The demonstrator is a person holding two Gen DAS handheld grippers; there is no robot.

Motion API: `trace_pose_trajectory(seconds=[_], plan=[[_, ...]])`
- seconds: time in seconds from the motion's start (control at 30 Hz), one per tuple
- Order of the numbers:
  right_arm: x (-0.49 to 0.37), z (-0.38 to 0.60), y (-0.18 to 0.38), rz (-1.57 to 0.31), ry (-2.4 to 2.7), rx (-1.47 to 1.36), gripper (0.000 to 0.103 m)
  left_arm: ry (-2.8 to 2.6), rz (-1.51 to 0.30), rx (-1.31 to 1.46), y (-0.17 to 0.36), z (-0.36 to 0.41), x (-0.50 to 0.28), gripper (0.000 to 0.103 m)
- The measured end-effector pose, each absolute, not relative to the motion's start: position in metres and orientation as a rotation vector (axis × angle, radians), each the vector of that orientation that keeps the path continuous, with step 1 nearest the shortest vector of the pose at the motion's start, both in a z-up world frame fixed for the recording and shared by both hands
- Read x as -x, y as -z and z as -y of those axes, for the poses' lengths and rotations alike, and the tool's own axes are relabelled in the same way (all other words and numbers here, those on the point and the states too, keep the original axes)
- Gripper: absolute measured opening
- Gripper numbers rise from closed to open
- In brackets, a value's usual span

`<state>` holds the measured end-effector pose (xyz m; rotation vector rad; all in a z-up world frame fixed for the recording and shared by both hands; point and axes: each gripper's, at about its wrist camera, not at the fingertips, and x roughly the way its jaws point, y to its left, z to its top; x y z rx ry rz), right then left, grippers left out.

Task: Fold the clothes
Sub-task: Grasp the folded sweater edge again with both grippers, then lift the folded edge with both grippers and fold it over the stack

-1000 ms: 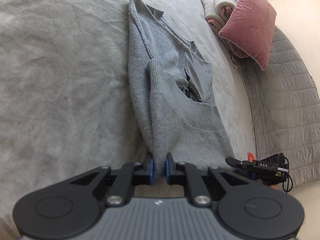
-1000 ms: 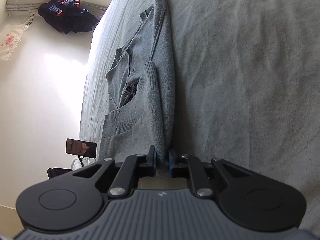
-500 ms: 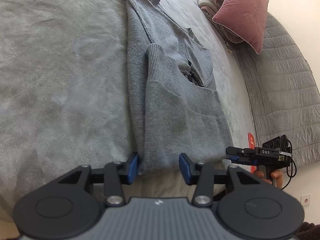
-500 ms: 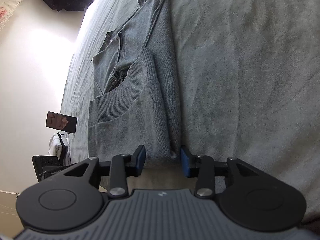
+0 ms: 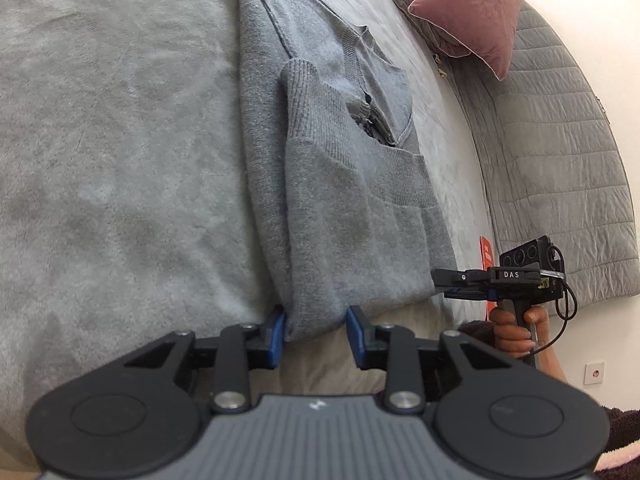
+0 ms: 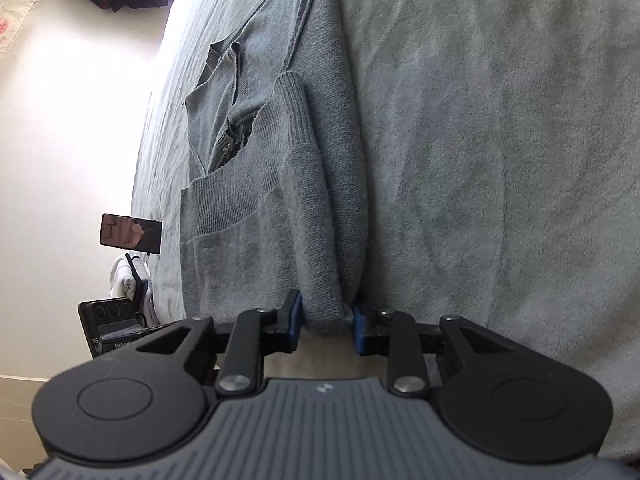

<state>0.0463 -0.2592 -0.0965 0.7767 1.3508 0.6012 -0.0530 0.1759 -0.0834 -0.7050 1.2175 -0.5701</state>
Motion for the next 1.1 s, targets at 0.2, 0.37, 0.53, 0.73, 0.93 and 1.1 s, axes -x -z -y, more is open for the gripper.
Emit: trace_pose_trajectory(seconds=[0.2,0.37,0.53,0.73,0.93,1.1], plan=[[-0.046,0.27,0.086,-1.3,-0.647,-0.874,0.02,0.603,-1.203,0.743,0.081,-0.179,0.059,0.014],[-0.049,0.274,0.071,-1.227,-0.699,-0.931,0.02,0.648,-1.114,0.83,0.071,-0.183,0.063,0.012],[-0.056,0.274,0.056,-1.152,-0.746,-0.98,0.02,0.666,-1.029,0.92,0.061,-0.185,0.063,0.012],[-0.071,0.276,0.043,-1.05,-0.752,-1.051,0.02,0.673,-0.934,1.04,0.05,-0.19,0.059,0.012],[-0.097,0.268,0.032,-0.985,-0.763,-1.064,0.02,0.655,-0.829,1.117,0.031,-0.196,0.035,0.012],[-0.12,0.264,0.027,-0.94,-0.737,-1.087,0.02,0.627,-0.762,1.119,0.019,-0.205,0.0,0.012]])
